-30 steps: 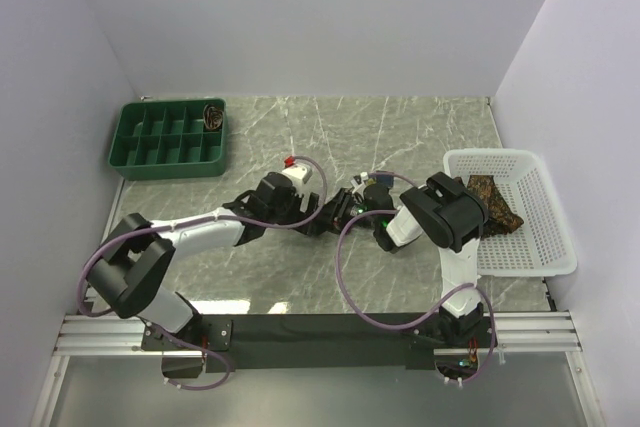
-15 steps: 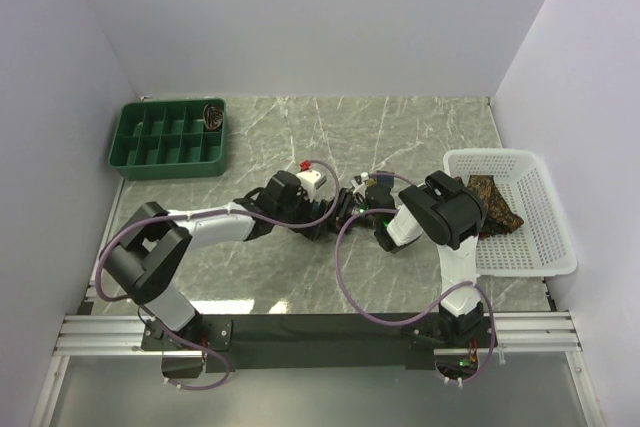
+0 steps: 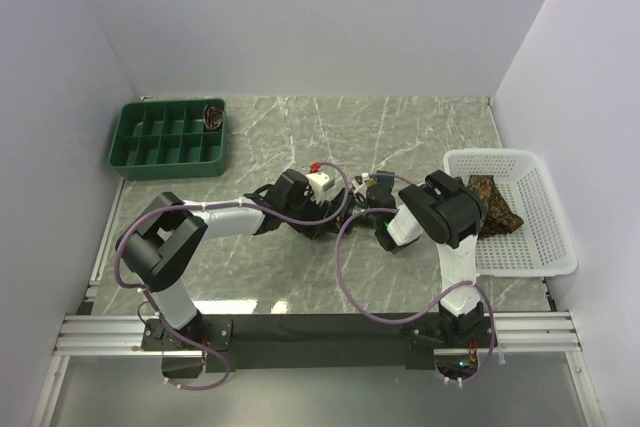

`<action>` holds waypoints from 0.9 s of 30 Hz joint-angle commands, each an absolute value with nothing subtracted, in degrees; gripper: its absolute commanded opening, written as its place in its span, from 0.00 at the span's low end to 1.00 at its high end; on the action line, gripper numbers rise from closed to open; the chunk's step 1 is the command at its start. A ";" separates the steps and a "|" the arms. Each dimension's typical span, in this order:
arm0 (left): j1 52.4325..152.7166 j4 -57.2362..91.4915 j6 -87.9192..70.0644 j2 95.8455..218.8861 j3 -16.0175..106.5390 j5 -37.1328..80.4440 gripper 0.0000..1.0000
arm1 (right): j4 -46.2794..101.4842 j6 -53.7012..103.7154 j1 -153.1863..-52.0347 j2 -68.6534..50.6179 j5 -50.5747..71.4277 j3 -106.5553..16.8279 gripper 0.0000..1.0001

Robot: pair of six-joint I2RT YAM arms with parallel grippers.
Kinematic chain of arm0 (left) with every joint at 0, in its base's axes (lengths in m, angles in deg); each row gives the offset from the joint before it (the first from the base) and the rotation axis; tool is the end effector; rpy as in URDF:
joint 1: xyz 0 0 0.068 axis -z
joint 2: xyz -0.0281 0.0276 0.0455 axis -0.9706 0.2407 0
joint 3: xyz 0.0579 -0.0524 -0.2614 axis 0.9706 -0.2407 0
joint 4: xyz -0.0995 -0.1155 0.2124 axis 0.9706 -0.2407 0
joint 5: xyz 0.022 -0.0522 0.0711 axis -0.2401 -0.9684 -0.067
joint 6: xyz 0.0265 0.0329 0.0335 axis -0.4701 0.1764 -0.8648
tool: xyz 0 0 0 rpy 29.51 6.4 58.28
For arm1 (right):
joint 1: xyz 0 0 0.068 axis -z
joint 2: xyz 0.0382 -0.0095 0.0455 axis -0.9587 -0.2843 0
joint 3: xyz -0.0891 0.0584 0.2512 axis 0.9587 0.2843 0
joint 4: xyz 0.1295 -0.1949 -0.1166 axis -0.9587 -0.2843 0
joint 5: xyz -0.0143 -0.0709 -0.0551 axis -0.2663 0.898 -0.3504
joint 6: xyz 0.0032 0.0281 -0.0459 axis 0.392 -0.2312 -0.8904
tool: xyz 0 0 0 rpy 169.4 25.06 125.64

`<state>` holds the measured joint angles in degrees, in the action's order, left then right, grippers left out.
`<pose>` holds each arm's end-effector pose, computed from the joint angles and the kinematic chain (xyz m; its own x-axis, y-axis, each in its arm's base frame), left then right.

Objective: Roll the ties
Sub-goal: Roll the tie

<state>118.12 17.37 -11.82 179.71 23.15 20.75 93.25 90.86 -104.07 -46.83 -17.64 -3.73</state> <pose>0.2499 -0.2331 0.1567 -0.6346 0.3716 -0.6777 0.6560 0.7225 -0.2181 0.2721 0.1850 0.0727 -0.9319 0.3496 -0.0966 0.0078 0.2855 0.9583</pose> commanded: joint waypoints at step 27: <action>118.35 16.08 -11.89 180.84 25.12 22.10 0.36 | 69.15 74.79 -101.52 -30.86 -9.00 -1.75 0.65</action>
